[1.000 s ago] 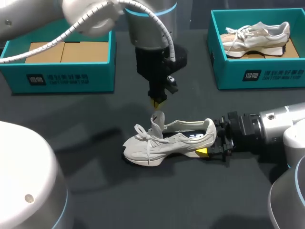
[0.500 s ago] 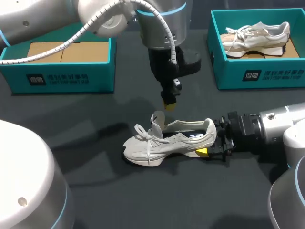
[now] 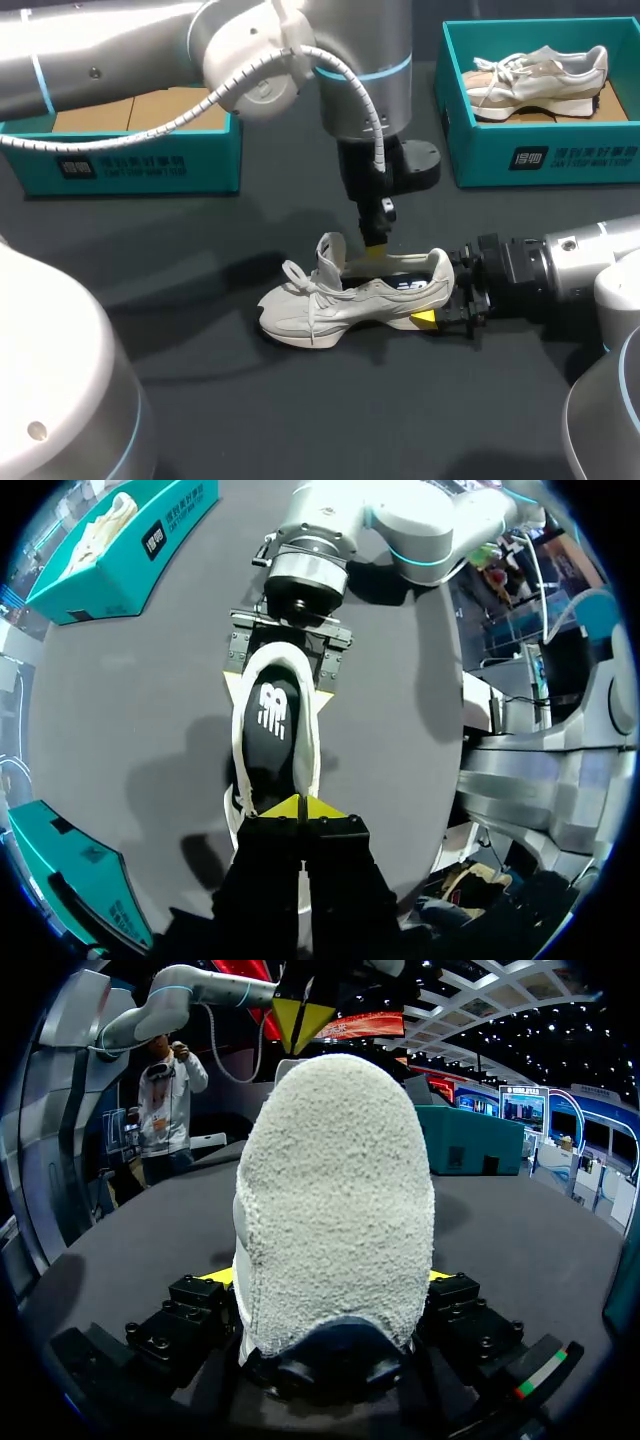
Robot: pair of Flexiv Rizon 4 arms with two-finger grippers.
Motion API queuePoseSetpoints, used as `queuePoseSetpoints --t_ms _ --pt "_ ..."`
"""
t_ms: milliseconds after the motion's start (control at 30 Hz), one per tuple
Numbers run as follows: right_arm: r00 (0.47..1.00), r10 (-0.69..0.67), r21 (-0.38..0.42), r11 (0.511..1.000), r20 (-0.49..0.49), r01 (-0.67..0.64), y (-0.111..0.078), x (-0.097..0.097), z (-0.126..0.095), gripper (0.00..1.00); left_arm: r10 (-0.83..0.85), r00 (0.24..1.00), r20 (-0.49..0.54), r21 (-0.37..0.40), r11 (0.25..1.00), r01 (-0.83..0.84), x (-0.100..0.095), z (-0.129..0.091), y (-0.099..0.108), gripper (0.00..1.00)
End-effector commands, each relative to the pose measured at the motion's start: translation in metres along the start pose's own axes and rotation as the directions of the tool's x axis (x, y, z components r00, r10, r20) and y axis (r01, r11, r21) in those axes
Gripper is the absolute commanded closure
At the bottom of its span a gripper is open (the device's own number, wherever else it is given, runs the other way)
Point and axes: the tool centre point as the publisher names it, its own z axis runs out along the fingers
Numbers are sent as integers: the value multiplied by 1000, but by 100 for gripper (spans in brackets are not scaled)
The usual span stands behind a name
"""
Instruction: Take the shoe out of the shoebox, open the shoe tongue, remove and reinsert the insole, then place the shoe into the shoebox
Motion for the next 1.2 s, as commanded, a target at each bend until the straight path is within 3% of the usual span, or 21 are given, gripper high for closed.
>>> queuePoseSetpoints --t_ms 33,333,800,1033,1200 --pt "1000 0 2 1000 0 0 -1 0 1 100 1 1000 0 -1 1000 -1 0 -1 0 100" --pt "1000 0 2 1000 0 0 -1 0 1 100 5 1000 -19 0 1000 -5 -9 32 -20 100" --pt "1000 0 2 1000 0 0 -1 0 1 100 51 999 -3 18 999 -51 -11 64 -17 100" --pt "1000 0 2 1000 0 0 -1 0 1 100 21 999 -35 -10 1000 -21 -20 82 -22 100" --pt "1000 0 2 1000 0 0 -1 0 1 100 46 998 -50 -33 998 -48 -14 88 -15 100"
